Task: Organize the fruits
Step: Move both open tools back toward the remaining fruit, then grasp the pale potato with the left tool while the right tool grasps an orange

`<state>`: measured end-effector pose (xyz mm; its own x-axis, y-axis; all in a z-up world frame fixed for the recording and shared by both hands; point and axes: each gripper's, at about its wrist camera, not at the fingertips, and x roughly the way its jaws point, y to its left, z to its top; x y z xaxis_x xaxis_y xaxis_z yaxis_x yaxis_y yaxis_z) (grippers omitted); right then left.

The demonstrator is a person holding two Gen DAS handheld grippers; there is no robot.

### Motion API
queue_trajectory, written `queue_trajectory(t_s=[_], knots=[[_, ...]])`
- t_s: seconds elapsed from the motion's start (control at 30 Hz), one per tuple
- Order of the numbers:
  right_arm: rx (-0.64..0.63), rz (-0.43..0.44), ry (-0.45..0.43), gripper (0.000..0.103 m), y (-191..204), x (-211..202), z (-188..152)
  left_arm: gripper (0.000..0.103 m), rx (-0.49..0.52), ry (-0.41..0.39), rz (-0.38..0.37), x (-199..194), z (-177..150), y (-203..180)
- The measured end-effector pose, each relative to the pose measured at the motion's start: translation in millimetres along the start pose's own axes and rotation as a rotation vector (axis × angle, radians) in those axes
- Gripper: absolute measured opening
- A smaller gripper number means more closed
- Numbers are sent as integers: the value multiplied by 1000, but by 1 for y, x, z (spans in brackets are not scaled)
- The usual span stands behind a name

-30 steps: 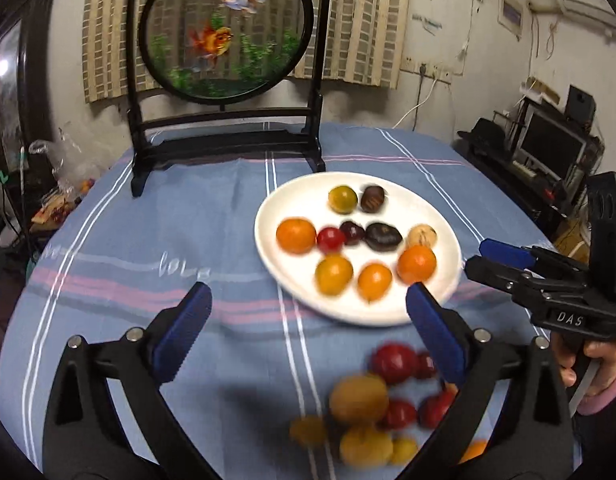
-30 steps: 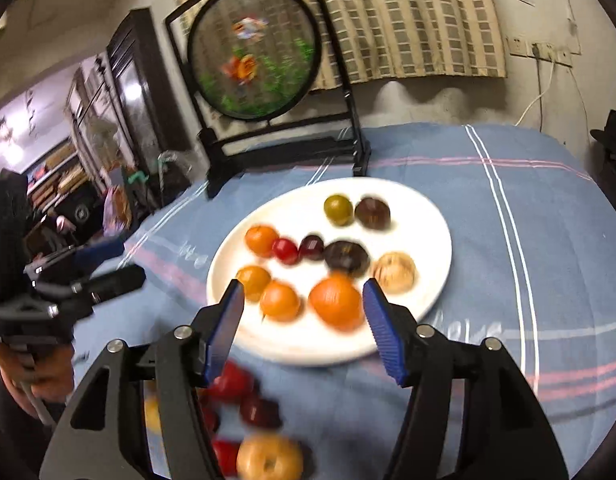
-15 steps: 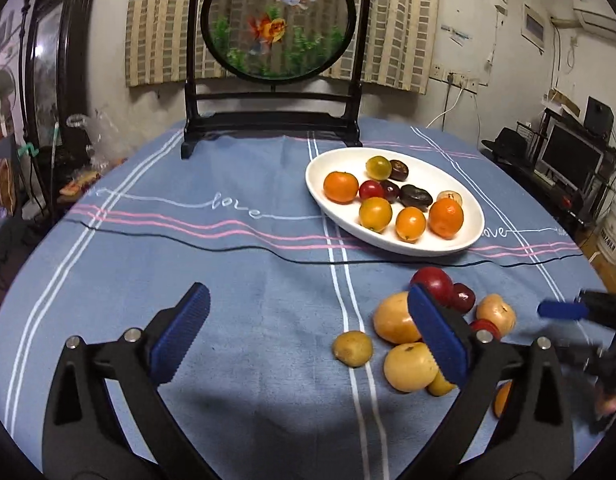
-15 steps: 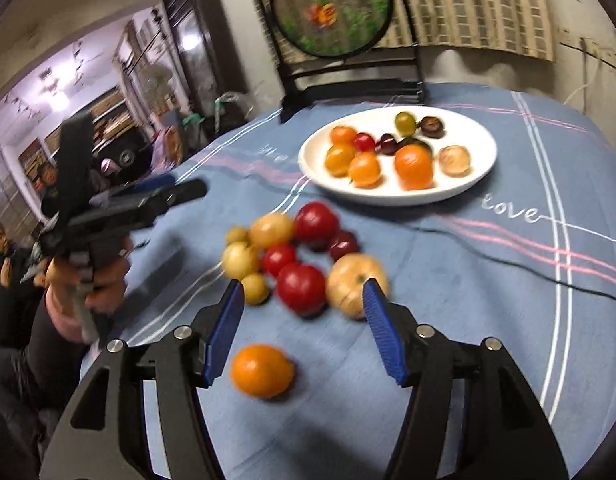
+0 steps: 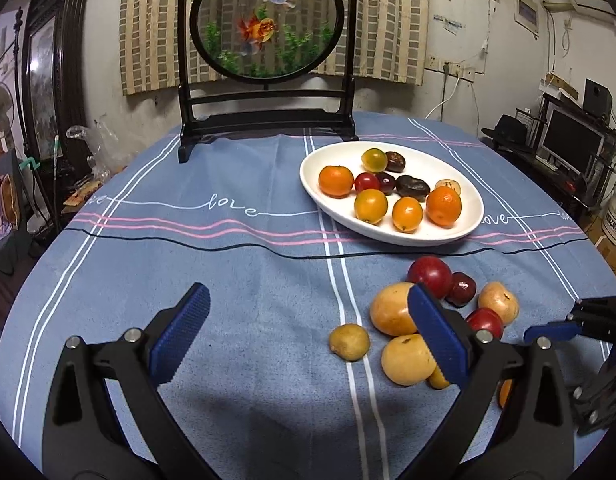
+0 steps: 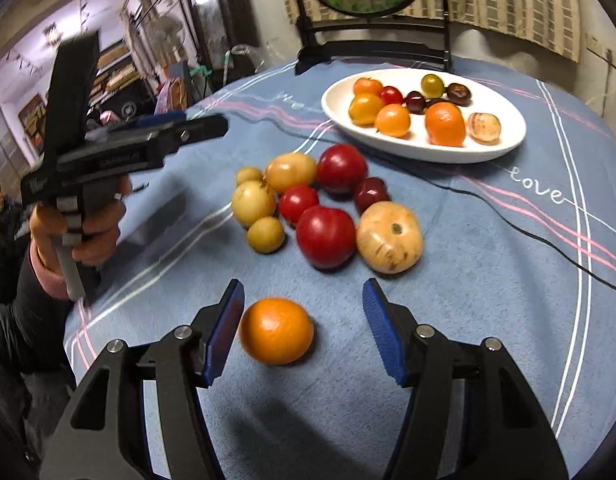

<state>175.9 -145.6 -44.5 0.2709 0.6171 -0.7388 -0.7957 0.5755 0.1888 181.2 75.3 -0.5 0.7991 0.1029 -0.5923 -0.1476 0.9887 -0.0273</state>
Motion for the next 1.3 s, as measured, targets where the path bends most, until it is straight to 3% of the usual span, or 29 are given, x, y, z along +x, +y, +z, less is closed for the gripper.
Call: queue_trajectory(t_s=[0.2, 0.8, 0.9, 1.3], knots=[[-49, -2, 31, 63, 8, 5, -3, 101, -35, 16, 0, 3, 1, 7], [-73, -46, 55, 62, 11, 8, -6, 101, -10, 25, 33, 5, -1, 2], [-84, -35, 54, 54, 14, 7, -7, 101, -10, 24, 34, 5, -1, 2], [-125, -11, 65, 49, 20, 7, -9, 101, -13, 28, 44, 4, -2, 4]])
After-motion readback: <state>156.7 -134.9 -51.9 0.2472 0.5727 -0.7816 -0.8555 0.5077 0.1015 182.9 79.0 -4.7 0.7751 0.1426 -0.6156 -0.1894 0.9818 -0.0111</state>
